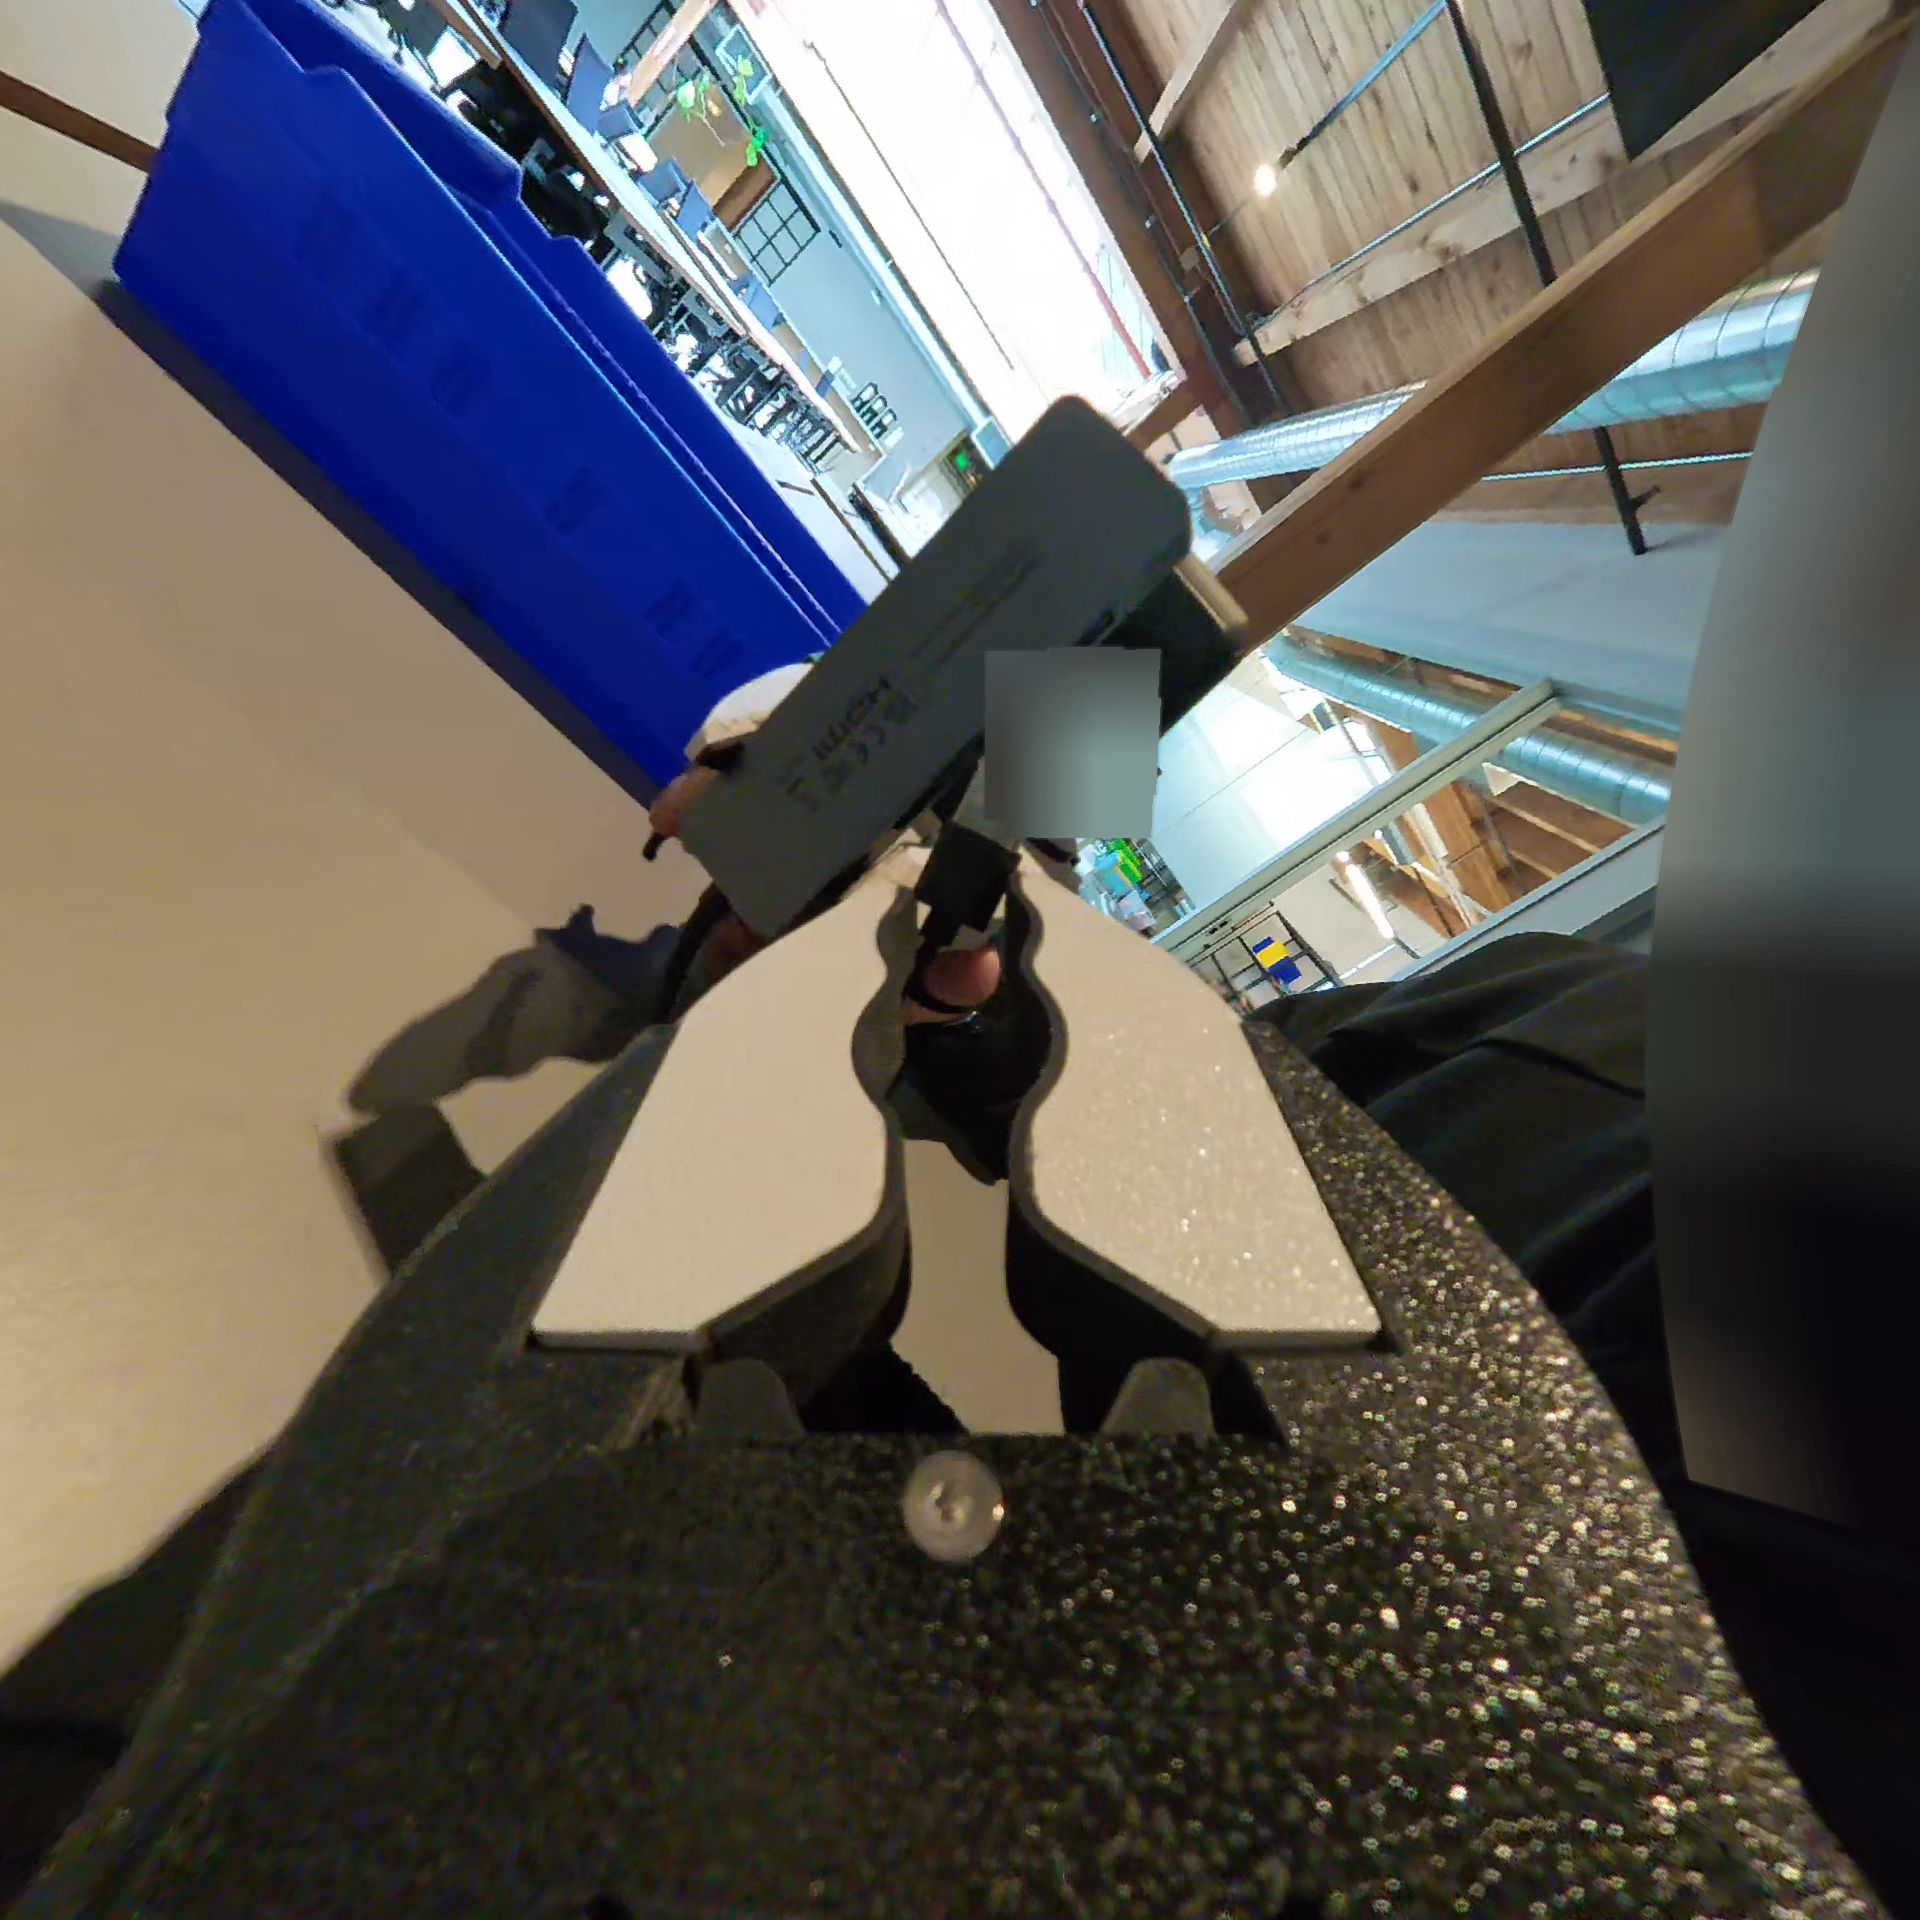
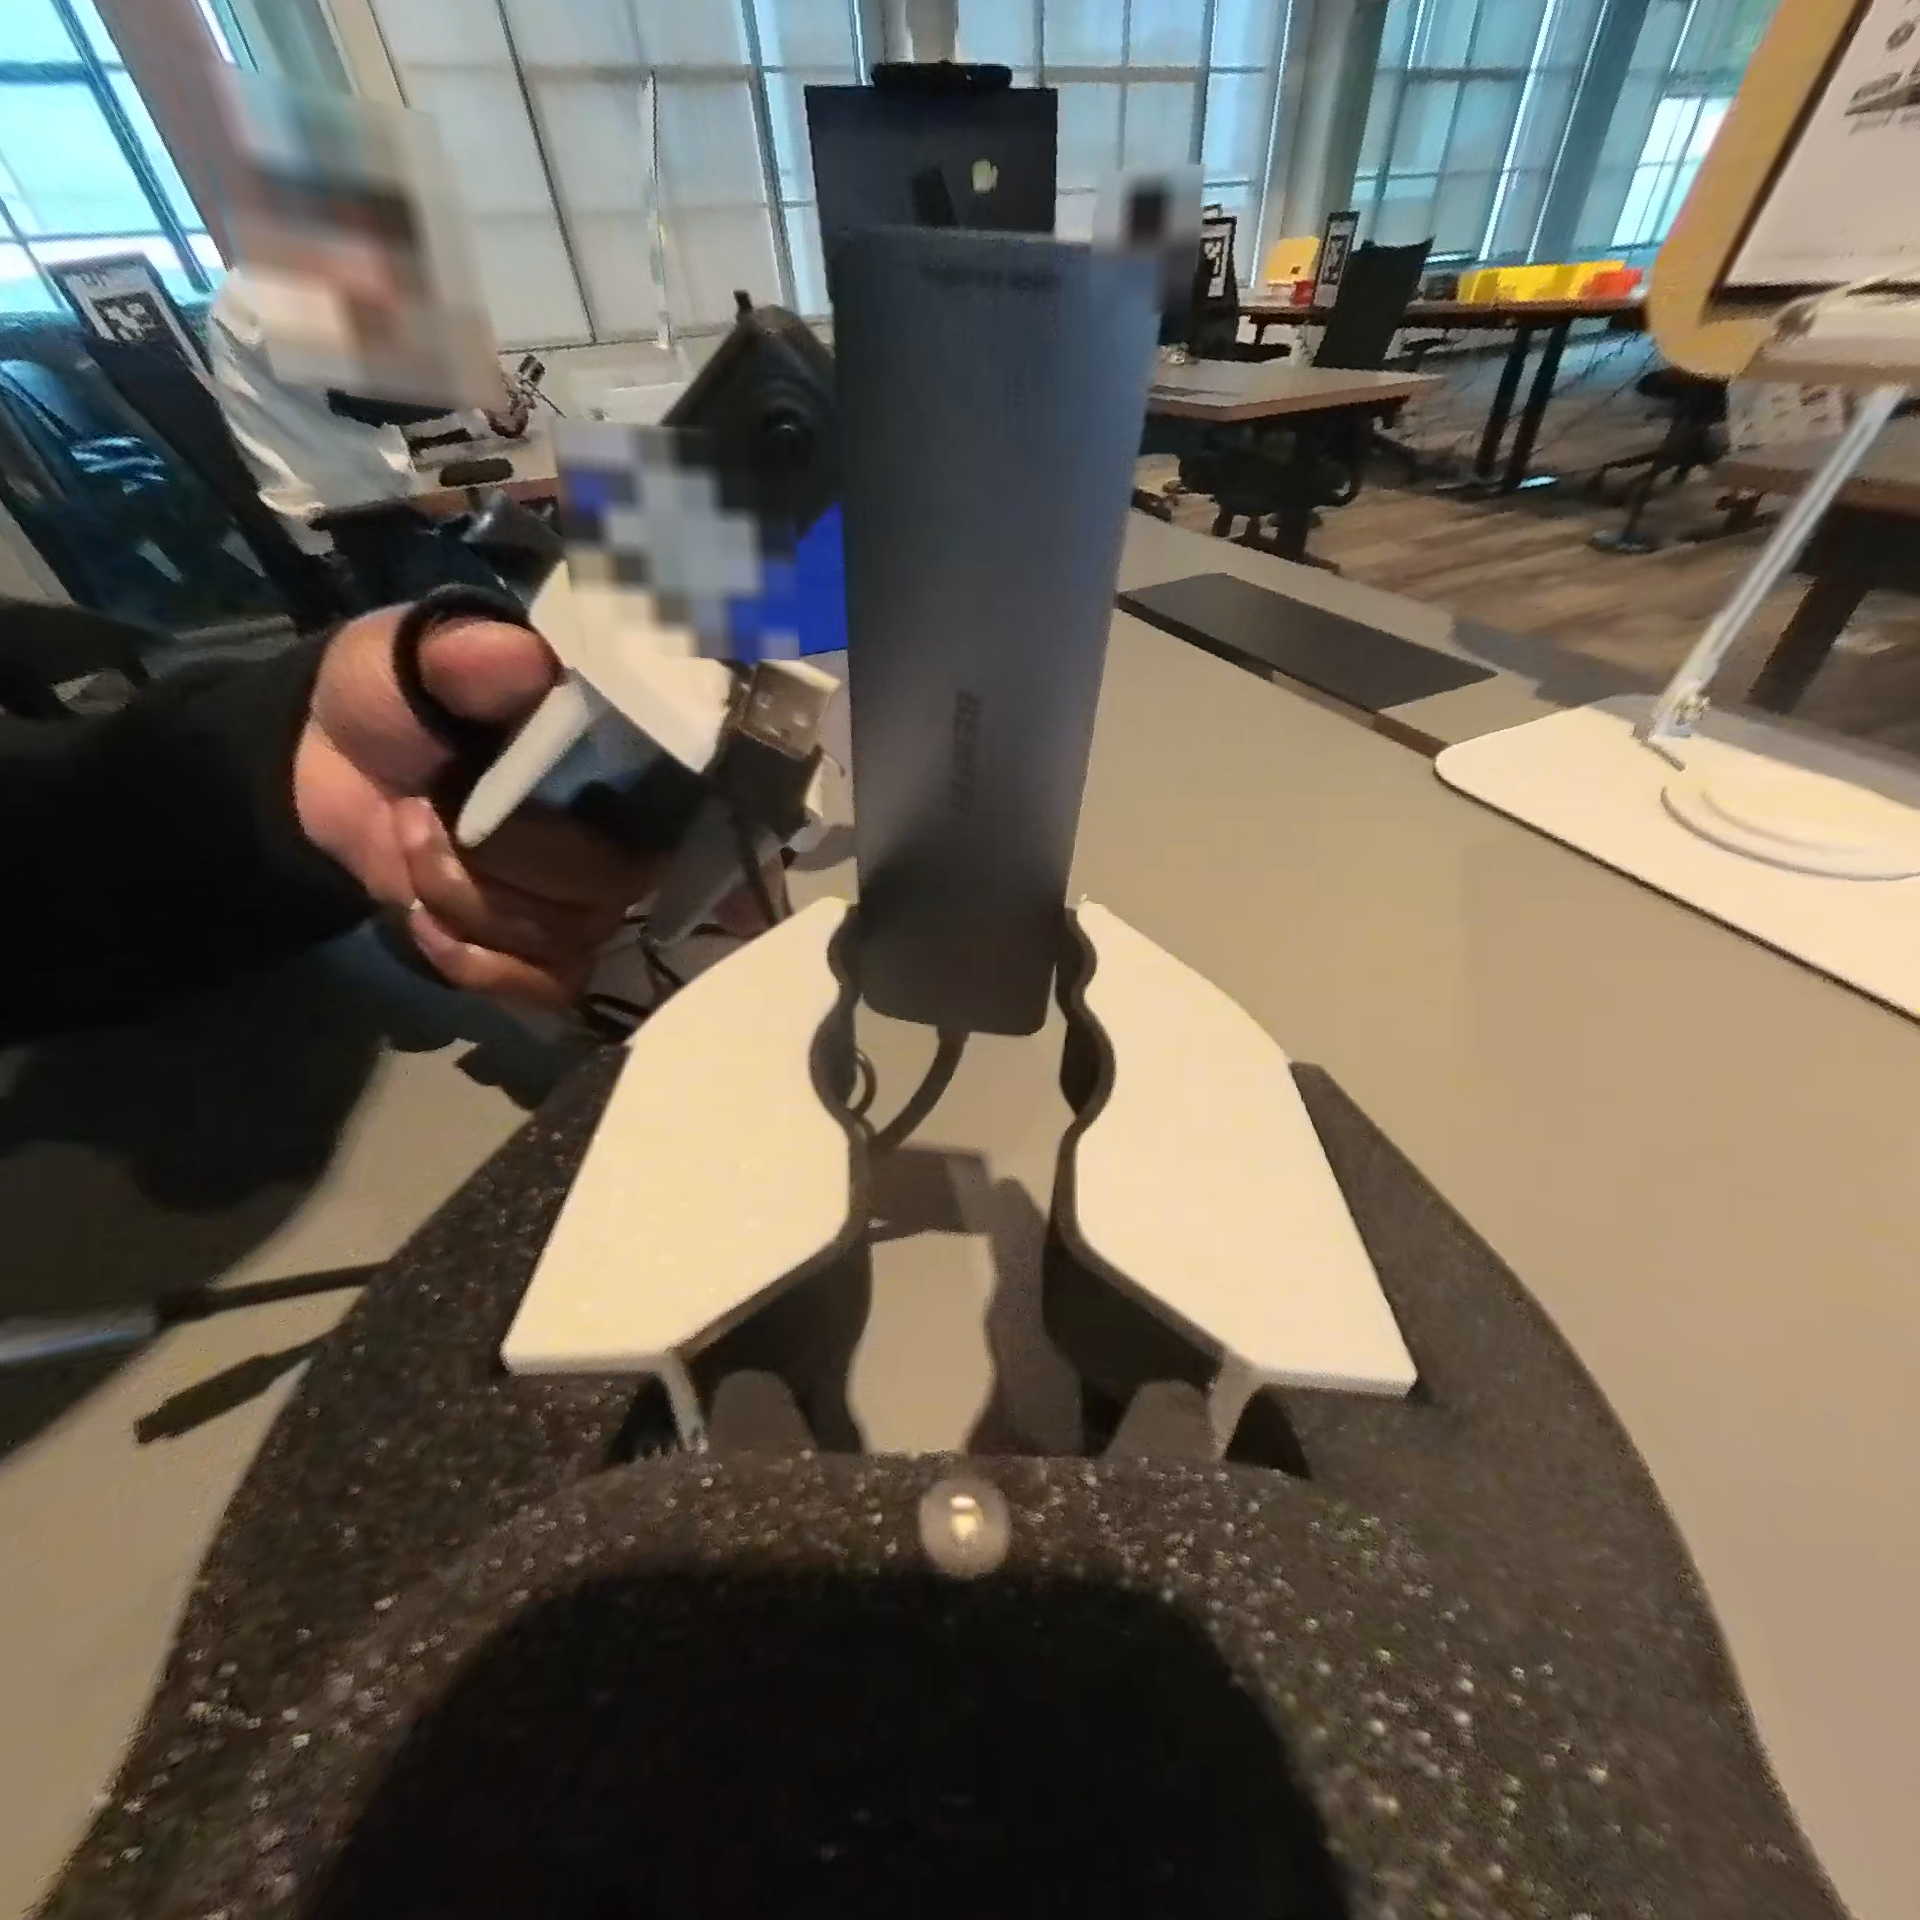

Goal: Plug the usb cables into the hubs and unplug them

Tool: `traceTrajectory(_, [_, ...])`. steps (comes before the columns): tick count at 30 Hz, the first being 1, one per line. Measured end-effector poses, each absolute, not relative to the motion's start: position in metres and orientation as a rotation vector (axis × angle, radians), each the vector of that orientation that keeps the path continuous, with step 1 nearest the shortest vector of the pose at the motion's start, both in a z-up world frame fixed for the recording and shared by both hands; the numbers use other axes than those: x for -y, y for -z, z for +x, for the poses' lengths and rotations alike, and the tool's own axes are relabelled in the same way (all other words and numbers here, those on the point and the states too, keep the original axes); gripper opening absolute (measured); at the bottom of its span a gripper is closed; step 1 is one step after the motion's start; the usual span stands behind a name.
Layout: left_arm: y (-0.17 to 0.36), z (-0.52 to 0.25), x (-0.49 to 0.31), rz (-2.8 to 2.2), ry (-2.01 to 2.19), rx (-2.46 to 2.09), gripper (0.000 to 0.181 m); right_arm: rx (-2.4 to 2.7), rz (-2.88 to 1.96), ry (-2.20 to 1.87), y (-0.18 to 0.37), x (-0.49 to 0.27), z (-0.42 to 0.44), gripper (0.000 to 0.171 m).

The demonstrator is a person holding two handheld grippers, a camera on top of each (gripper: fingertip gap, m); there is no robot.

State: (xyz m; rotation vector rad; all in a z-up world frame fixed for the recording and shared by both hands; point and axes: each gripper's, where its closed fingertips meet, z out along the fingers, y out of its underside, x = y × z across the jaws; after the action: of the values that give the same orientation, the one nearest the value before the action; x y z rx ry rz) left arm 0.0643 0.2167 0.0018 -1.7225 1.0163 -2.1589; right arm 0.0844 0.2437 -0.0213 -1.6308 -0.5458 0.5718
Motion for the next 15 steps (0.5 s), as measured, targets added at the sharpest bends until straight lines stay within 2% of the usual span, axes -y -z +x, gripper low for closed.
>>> traceTrajectory(15, [0.0005,0.0644,-0.2119,-1.761,2.189,-1.012,0.016,0.657,-1.599,-0.272,0.0214,-0.2464,0.0865,0.036])
